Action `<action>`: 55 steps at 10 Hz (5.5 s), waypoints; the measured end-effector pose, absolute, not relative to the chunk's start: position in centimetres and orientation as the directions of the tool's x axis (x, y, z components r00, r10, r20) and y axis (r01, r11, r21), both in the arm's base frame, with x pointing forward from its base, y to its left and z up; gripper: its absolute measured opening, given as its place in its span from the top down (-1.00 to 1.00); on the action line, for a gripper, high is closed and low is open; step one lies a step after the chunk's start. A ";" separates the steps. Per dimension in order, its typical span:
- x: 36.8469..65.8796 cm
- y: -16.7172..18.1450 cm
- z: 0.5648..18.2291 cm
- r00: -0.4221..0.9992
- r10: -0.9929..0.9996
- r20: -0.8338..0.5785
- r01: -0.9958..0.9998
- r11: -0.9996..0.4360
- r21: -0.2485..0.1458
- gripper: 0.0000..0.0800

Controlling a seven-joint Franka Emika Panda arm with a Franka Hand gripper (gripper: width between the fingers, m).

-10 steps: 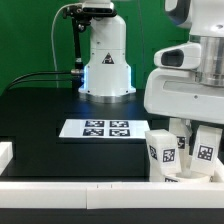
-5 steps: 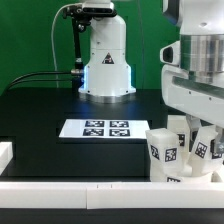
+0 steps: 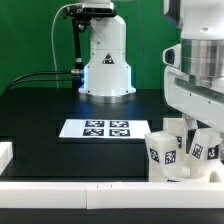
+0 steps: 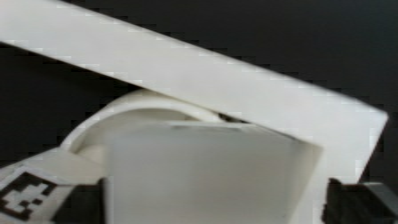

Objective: Assemble stool

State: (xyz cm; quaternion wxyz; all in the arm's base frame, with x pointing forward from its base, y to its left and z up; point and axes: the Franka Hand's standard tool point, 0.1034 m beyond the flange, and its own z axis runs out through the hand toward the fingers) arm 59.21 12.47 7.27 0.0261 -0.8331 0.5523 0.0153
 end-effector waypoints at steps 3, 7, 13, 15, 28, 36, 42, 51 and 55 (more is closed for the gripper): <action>59.9 12.8 9.6 0.727 -0.686 -0.032 -0.686 -0.723 -0.075 -0.62; 60.0 12.5 9.6 0.879 -0.477 -0.007 -0.476 -0.876 -0.073 -0.62; 59.7 13.3 9.9 0.990 0.106 0.090 0.109 -0.993 -0.033 -0.62; 59.8 13.1 10.0 0.949 0.303 0.086 0.303 -0.953 0.014 -0.62; 58.6 15.2 9.0 -0.005 0.979 -0.202 0.997 0.021 0.077 -0.62; 58.6 12.6 7.2 -0.315 0.915 -0.254 0.948 0.317 -0.034 -0.62; 58.6 12.4 7.2 0.000 0.968 -0.251 0.999 0.012 0.045 0.17; 59.9 10.5 7.5 0.834 0.506 -0.221 0.541 -0.829 0.144 0.16; 60.0 9.5 7.6 0.987 0.004 -0.158 0.026 -0.990 0.137 0.16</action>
Offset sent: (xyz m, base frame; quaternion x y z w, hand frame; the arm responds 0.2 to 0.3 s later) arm -0.0021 0.0085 0.0170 -0.0062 -0.0038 -0.3000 0.9539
